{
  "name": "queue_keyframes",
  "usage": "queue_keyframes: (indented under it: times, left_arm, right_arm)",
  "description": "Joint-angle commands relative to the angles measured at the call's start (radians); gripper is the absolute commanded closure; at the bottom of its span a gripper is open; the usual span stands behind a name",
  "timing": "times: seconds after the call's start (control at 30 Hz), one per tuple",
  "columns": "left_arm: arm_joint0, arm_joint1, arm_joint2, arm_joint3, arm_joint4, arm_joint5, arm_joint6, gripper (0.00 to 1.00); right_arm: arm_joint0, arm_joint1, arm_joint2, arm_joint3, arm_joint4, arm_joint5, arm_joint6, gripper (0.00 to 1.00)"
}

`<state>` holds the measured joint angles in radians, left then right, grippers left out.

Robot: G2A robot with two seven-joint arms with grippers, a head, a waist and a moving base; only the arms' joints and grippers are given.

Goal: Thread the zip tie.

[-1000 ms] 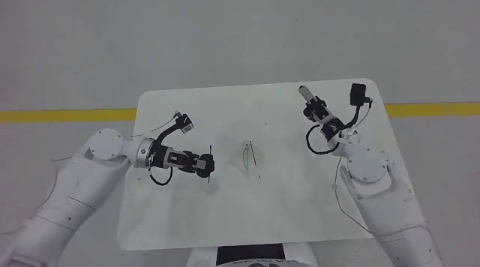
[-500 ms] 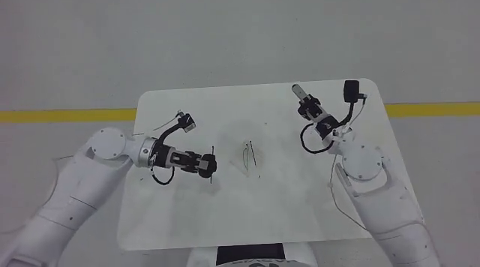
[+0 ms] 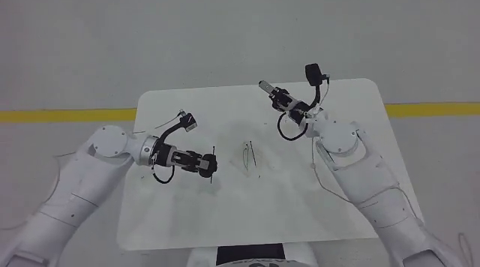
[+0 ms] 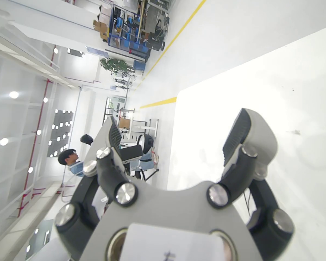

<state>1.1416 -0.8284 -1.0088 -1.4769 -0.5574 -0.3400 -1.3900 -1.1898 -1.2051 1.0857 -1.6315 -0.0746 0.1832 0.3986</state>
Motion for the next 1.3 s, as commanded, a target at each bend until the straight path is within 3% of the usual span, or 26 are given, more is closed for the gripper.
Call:
queue_keyframes:
  times: [0.0, 0.3, 0.4, 0.47, 0.67, 0.8, 1.03, 1.1, 1.27]
  left_arm:
    - [0.001, 0.003, -0.011, 0.002, -0.003, 0.000, 0.000, 1.00]
    - [0.002, 0.007, -0.017, -0.009, 0.015, 0.000, 0.000, 1.00]
    - [0.006, 0.004, -0.008, -0.005, 0.021, 0.013, 0.038, 1.00]
    - [-0.001, 0.000, 0.003, -0.001, -0.013, 0.000, 0.000, 1.00]
    - [-0.024, 0.005, 0.043, -0.005, -0.045, 0.000, 0.000, 1.00]
    - [-0.041, 0.013, 0.052, 0.026, -0.036, 0.000, 0.000, 1.00]
    - [-0.041, 0.013, 0.052, 0.026, -0.036, 0.000, 0.000, 1.00]
    - [-0.036, 0.011, 0.058, 0.018, -0.023, 0.003, 0.029, 1.00]
    - [-0.047, 0.002, 0.076, 0.030, -0.048, 0.000, 0.000, 1.00]
  right_arm:
    - [0.015, -0.005, -0.016, 0.007, 0.005, -0.002, 0.005, 0.00]
    - [0.017, -0.007, -0.017, 0.008, 0.014, -0.009, 0.007, 0.00]
    - [0.007, -0.009, -0.021, 0.015, 0.066, -0.059, 0.059, 0.00]
    - [0.014, -0.010, -0.025, 0.034, 0.116, -0.107, 0.126, 0.00]
    - [0.065, -0.018, -0.054, 0.108, 0.231, -0.203, 0.316, 0.00]
    - [0.106, -0.023, -0.085, 0.154, 0.249, -0.211, 0.408, 0.00]
    - [0.106, -0.023, -0.085, 0.154, 0.249, -0.211, 0.408, 0.00]
    - [0.099, -0.024, -0.087, 0.153, 0.254, -0.211, 0.404, 0.00]
    - [0.094, -0.031, -0.097, 0.182, 0.407, -0.257, 0.513, 0.00]
